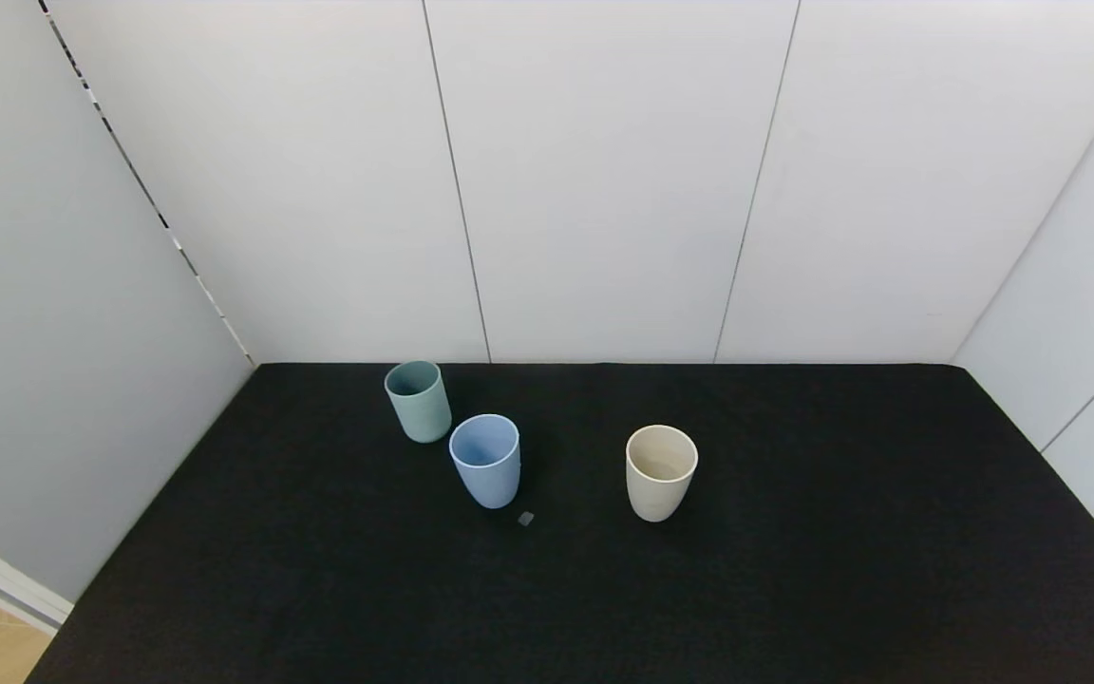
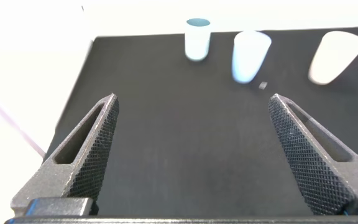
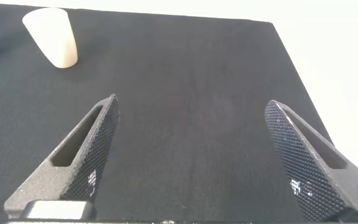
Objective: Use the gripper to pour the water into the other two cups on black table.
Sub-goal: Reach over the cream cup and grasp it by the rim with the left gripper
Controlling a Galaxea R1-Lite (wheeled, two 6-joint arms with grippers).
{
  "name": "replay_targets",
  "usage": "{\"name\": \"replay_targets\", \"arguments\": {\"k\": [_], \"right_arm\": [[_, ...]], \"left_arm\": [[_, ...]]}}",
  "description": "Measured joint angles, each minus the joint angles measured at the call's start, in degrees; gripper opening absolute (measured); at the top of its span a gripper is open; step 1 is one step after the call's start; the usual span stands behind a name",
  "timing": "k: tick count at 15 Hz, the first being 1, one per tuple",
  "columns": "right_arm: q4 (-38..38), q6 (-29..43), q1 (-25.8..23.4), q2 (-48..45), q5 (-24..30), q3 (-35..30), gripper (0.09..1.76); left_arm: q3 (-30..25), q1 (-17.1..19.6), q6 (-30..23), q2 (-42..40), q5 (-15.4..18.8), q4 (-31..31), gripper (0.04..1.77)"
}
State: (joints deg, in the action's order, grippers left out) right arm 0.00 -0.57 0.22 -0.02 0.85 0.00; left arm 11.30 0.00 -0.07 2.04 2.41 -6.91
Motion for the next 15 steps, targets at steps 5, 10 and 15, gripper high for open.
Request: {"name": "replay_targets", "arguments": {"k": [5, 10, 15], "right_arm": [[0.0, 0.0, 0.0, 0.0, 0.0, 0.0, 1.71], [0.0, 0.0, 0.0, 0.0, 0.0, 0.0, 1.71], [0.0, 0.0, 0.0, 0.0, 0.0, 0.0, 1.71]], "left_arm": [[9.5, -4.3, 0.1, 11.8, 3.4, -0.5, 1.72], [15.8, -16.5, 1.0, 29.0, 4.8, 3.7, 1.72], [17.4, -22.3, 5.8, 49.9, 5.2, 16.4, 1.72]]}}
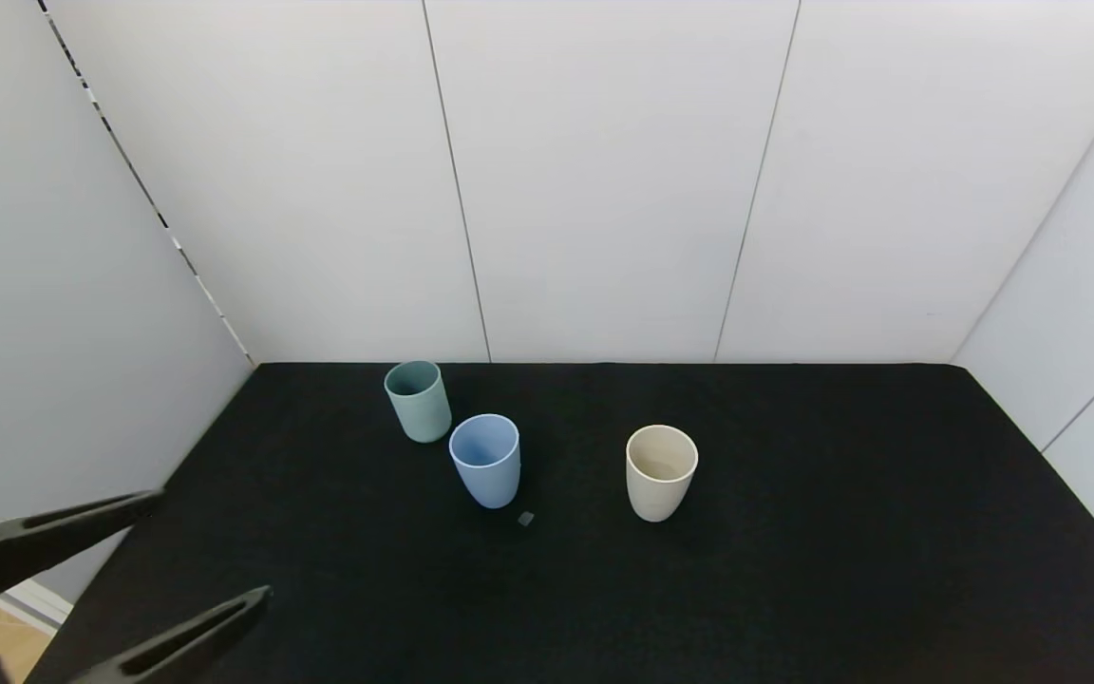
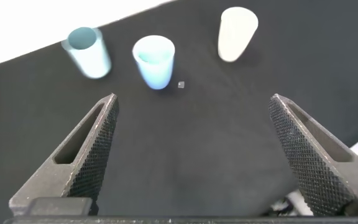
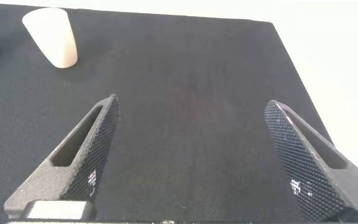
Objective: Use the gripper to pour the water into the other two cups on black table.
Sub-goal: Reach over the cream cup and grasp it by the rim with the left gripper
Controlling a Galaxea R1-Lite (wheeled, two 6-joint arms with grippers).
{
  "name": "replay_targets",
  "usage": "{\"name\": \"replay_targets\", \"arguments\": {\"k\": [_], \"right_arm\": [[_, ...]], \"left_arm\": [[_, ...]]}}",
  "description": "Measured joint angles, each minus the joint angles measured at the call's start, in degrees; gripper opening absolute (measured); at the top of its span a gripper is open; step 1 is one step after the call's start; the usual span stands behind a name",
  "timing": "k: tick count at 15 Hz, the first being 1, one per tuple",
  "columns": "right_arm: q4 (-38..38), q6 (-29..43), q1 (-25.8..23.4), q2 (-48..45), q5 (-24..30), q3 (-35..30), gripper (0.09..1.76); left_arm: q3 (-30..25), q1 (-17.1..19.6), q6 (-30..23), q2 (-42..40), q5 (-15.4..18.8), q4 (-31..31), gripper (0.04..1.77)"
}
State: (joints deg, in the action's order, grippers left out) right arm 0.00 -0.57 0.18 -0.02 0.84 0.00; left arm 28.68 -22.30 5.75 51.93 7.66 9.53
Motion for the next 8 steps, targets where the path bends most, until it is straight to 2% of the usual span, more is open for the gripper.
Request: {"name": "replay_targets", "arguments": {"k": [4, 8], "right_arm": [[0.0, 0.0, 0.0, 0.0, 0.0, 0.0, 1.71], [0.0, 0.0, 0.0, 0.0, 0.0, 0.0, 1.71]], "left_arm": [[1.7, -4.8, 2.0, 16.2, 0.3, 9.3, 1.72], [7.3, -10.8, 2.3, 30.0, 0.5, 11.6, 1.72]]}}
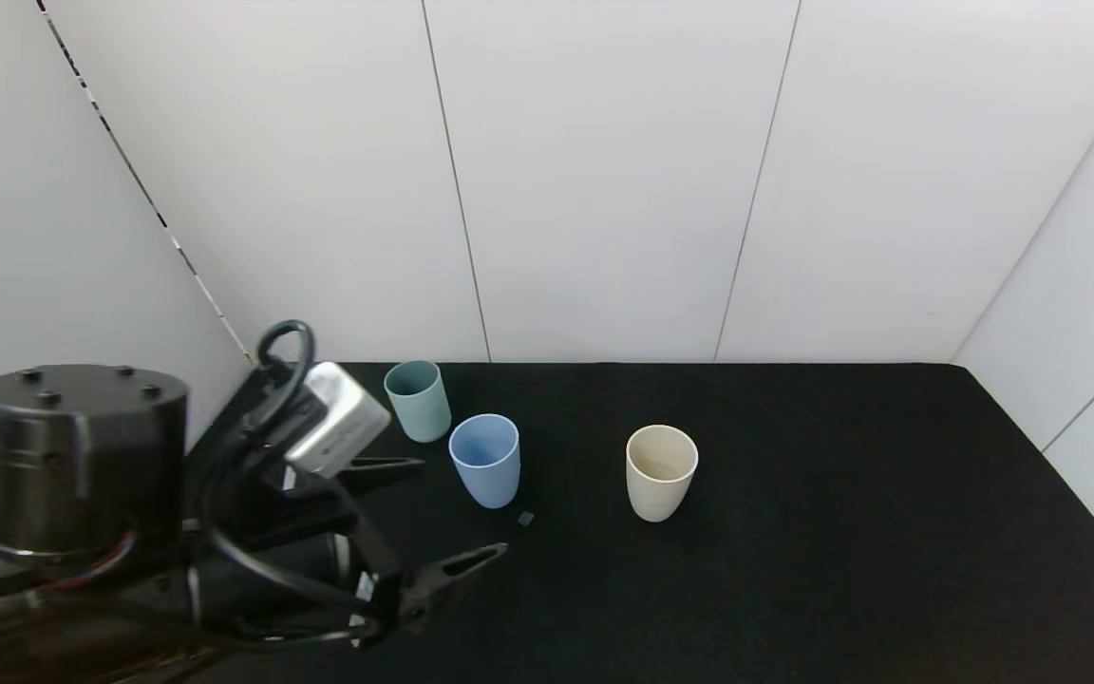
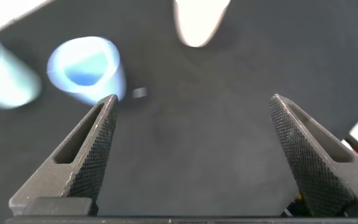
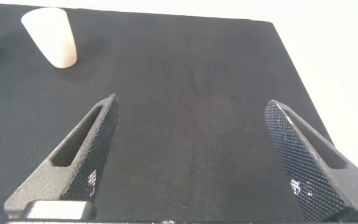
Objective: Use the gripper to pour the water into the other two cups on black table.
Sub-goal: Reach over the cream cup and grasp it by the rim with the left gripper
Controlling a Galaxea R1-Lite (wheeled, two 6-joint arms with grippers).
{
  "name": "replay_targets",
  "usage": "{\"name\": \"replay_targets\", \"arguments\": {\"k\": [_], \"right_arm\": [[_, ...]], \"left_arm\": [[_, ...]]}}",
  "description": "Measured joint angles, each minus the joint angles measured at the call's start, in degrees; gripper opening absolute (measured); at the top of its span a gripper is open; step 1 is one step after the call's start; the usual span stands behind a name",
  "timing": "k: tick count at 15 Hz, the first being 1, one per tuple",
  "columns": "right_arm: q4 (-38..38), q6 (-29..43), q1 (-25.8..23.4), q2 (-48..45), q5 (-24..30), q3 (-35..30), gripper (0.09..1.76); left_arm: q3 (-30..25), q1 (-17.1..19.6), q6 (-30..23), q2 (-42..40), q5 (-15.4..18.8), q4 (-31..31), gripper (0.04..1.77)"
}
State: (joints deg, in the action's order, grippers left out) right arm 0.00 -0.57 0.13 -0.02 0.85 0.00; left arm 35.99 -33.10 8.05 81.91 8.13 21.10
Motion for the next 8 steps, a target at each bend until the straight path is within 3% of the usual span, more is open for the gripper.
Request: {"name": "replay_targets", "arguments": {"k": [3, 8], "right_arm": [[0.0, 0.0, 0.0, 0.0, 0.0, 0.0, 1.71], [0.0, 0.0, 0.1, 0.0, 0.0, 0.0, 1.71]], "left_arm": [[4.5, -2.9, -0.1, 8.5, 0.6, 2.0, 1.72], [9.9, -3.8, 0.0, 21.8, 0.8, 9.1, 1.72]]}}
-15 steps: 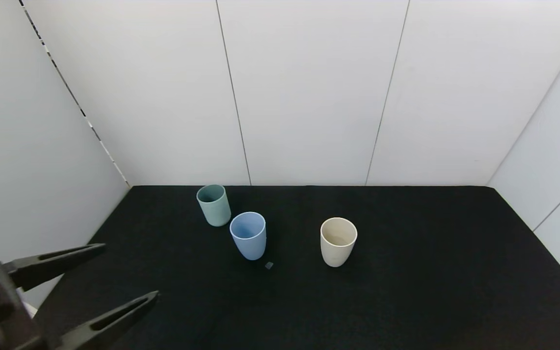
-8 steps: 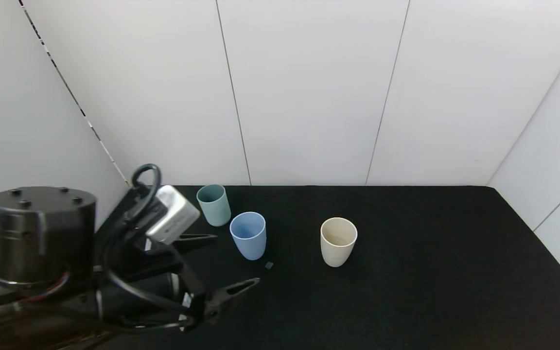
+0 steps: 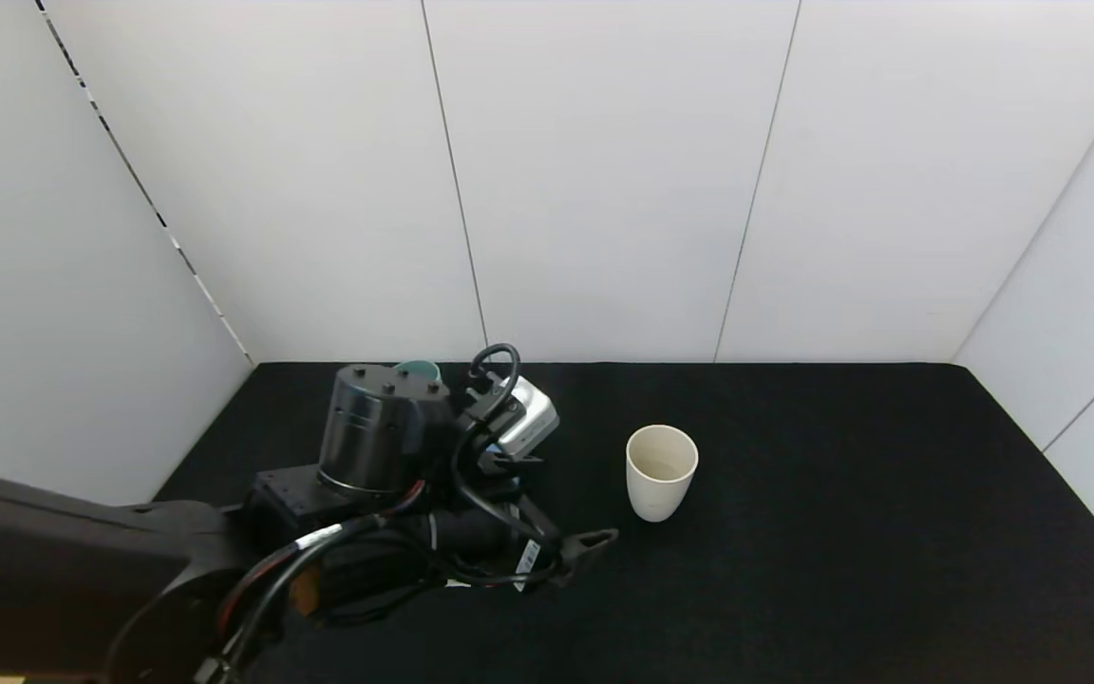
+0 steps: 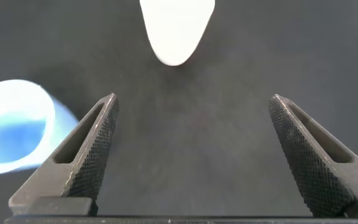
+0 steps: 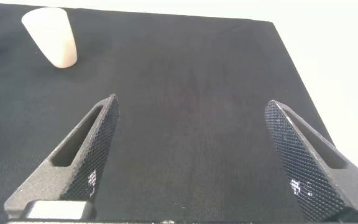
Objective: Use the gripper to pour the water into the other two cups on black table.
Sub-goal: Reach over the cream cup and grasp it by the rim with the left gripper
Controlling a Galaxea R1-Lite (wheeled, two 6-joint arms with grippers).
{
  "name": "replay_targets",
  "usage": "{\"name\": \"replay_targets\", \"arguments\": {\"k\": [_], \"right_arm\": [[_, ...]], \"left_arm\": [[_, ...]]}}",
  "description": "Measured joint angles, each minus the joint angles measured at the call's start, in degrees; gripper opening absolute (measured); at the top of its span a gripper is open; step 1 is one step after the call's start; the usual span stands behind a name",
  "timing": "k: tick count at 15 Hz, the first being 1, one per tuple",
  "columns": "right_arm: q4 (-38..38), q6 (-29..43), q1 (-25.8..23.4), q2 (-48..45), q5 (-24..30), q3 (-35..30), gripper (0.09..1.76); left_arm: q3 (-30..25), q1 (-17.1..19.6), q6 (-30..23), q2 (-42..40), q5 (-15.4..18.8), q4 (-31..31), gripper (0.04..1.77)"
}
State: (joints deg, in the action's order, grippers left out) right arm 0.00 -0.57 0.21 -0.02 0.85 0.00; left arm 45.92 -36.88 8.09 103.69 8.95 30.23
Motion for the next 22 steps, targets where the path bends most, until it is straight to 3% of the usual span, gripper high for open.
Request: {"name": "replay_targets", "arguments": {"k": [7, 18, 22], "right_arm": [[0.0, 0.0, 0.0, 0.0, 0.0, 0.0, 1.71], [0.0, 0.0, 0.0, 0.0, 0.0, 0.0, 1.71], [0.0, 0.0, 0.0, 0.0, 0.0, 0.0, 1.71]], "left_arm": [[9.8, -0.4, -0.5, 12.7, 0.3, 0.9, 1.72], [21.6, -0.4, -0.7, 22.6, 0.9, 0.9, 1.72], [23.8, -0.4, -0.9, 25.5, 1.7, 3.7, 1.72]]}}
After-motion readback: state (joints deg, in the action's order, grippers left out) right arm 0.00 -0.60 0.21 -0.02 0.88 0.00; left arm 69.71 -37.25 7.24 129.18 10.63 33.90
